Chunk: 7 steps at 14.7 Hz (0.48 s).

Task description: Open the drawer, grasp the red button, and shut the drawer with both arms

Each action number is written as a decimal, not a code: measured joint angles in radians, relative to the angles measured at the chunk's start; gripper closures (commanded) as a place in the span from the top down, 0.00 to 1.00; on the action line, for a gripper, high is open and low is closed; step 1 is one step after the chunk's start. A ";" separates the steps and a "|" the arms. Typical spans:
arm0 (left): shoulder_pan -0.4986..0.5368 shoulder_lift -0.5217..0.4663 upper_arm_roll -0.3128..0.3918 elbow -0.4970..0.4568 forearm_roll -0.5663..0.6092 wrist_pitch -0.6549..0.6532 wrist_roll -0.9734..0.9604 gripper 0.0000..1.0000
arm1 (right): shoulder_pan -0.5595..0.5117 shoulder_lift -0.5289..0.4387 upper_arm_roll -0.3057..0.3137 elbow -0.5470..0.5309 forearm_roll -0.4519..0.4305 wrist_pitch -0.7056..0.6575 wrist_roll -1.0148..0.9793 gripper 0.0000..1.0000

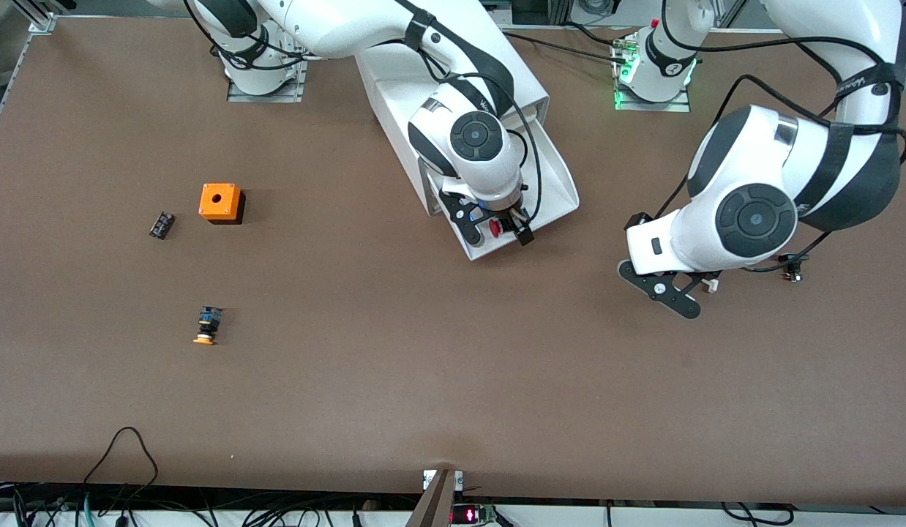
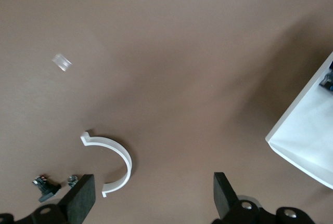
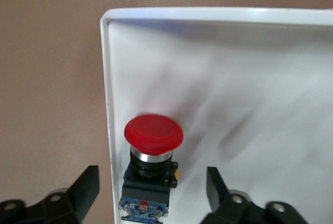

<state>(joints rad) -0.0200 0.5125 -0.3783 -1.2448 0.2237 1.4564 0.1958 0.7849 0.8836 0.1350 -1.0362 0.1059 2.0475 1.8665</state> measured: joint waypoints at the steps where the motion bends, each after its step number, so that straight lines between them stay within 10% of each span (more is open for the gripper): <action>1: 0.005 0.000 0.003 0.010 0.000 0.014 0.000 1.00 | 0.001 0.000 0.000 0.000 0.000 0.000 0.000 0.00; 7: 0.010 0.001 0.007 0.014 0.000 0.058 -0.094 1.00 | 0.016 -0.006 0.000 0.011 0.000 -0.003 0.000 0.00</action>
<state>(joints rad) -0.0103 0.5136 -0.3713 -1.2310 0.2237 1.5140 0.1020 0.8011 0.8777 0.1352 -1.0256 0.1059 2.0440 1.8668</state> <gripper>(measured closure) 0.000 0.573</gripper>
